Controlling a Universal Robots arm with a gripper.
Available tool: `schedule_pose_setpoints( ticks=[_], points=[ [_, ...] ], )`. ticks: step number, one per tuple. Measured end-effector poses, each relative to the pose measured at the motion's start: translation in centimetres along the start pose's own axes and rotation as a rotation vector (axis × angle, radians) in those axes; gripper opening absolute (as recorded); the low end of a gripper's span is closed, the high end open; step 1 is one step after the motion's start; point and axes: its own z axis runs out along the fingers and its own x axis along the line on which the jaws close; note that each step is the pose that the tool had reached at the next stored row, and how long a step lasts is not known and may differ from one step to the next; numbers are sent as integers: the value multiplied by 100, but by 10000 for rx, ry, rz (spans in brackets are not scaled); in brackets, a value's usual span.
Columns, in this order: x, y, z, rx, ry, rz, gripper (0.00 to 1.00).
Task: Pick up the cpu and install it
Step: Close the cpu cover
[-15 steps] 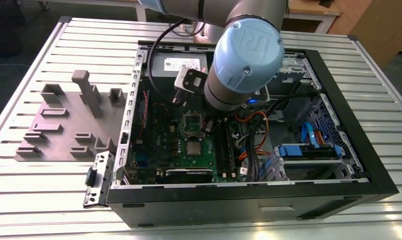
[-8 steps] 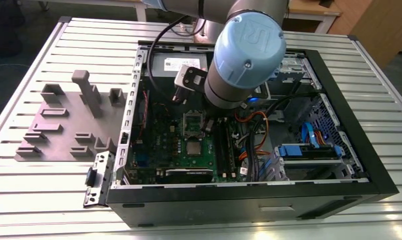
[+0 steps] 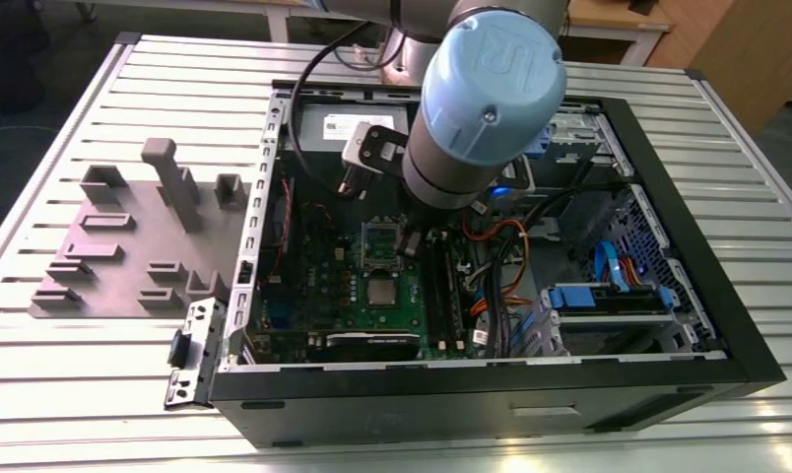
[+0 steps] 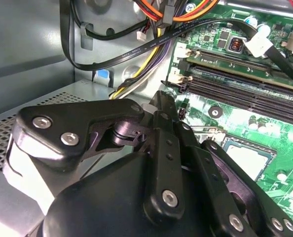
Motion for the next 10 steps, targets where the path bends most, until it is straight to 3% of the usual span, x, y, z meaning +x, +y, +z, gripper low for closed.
schedule_pose_setpoints(
  ticks=[5,10],
  points=[
    [-6,15,-26,18,50,1,11],
    [-7,28,-41,52,143,2,11]
  ],
)
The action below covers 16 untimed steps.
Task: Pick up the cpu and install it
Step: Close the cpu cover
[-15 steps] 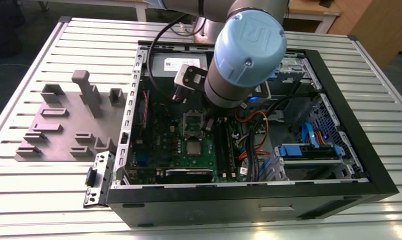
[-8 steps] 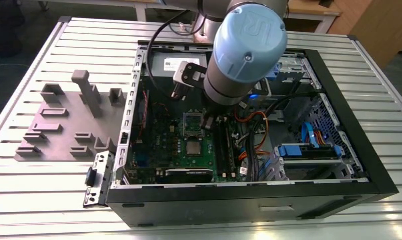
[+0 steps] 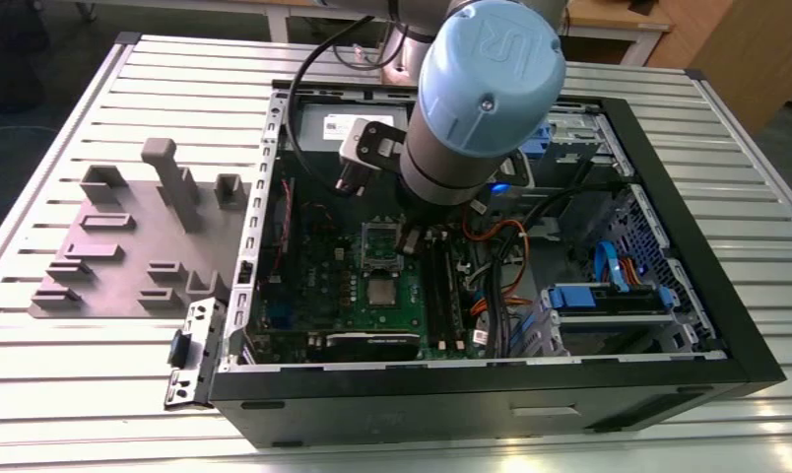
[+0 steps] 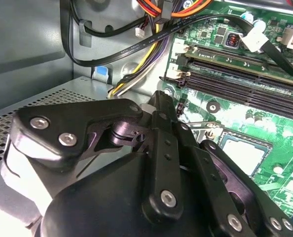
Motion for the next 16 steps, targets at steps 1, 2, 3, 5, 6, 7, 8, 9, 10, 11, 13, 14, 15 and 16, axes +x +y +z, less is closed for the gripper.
schedule_pose_setpoints(
  ticks=[1,2,3,5,6,7,8,9,10,11,13,14,15,16],
  points=[
    [-1,2,-4,5,14,0,11],
    [-2,4,-8,10,25,1,11],
    [-3,6,-12,14,35,1,11],
    [-7,12,-24,22,58,2,11],
    [-8,14,-30,25,66,2,11],
    [-10,17,-38,27,72,2,11],
    [-12,20,-45,29,75,2,11],
    [-14,24,-52,30,79,2,11],
    [-15,27,-58,33,83,2,11],
    [-17,31,-64,34,86,2,11],
    [-19,39,-77,36,93,2,11],
    [-20,43,-82,37,97,2,11],
    [-20,46,-84,39,102,2,11],
    [-19,49,-85,43,112,2,11]
  ],
)
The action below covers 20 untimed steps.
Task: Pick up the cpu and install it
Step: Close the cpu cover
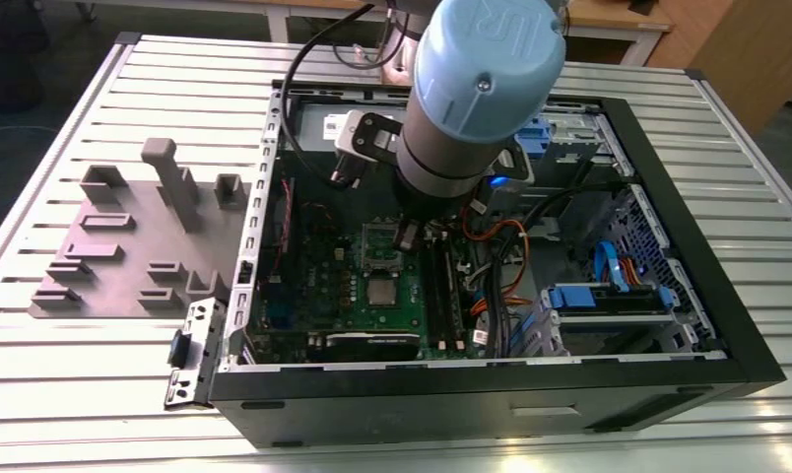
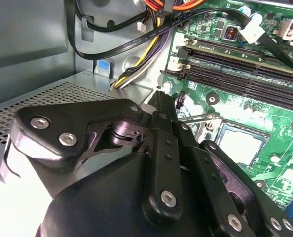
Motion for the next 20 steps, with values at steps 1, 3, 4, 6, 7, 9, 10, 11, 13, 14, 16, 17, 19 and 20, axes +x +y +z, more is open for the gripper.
schedule_pose_setpoints(
  ticks=[1,3,4,6,7,9,10,11,13,14,16,17,19,20],
  points=[
    [0,2,-3,3,12,0,11],
    [-1,6,-9,11,34,0,11],
    [-2,9,-12,14,40,1,11],
    [-4,11,-20,19,53,0,11],
    [-5,13,-25,21,59,1,11],
    [-8,16,-36,25,71,2,11],
    [-10,17,-40,28,78,1,11],
    [-10,19,-42,31,83,1,11],
    [-11,21,-47,39,106,2,11],
    [-11,23,-50,43,118,2,11],
    [-13,25,-56,51,140,2,11],
    [-14,27,-59,55,151,2,11],
    [-16,29,-66,62,167,2,11],
    [-17,30,-70,65,176,3,11]
  ],
)
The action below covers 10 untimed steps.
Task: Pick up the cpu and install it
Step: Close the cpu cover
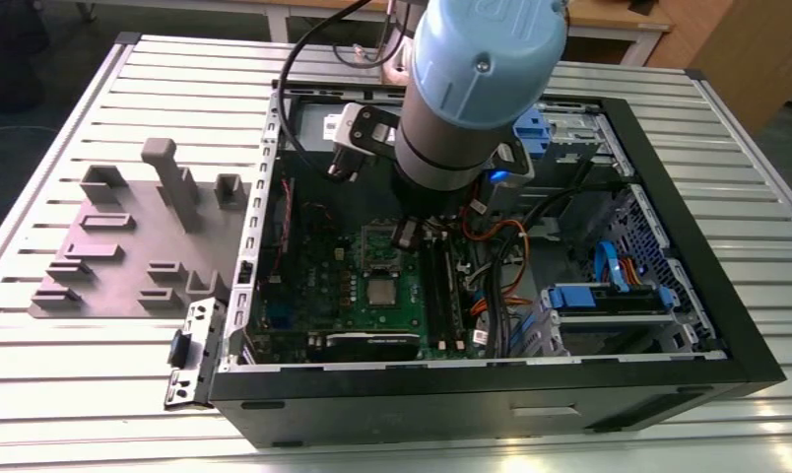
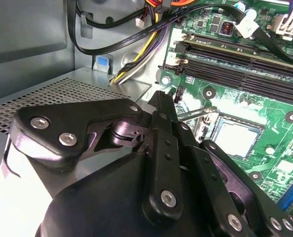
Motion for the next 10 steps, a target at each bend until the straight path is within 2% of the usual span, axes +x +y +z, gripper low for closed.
schedule_pose_setpoints(
  ticks=[10],
  points=[
    [-12,11,-44,17,49,1,11]
  ],
)
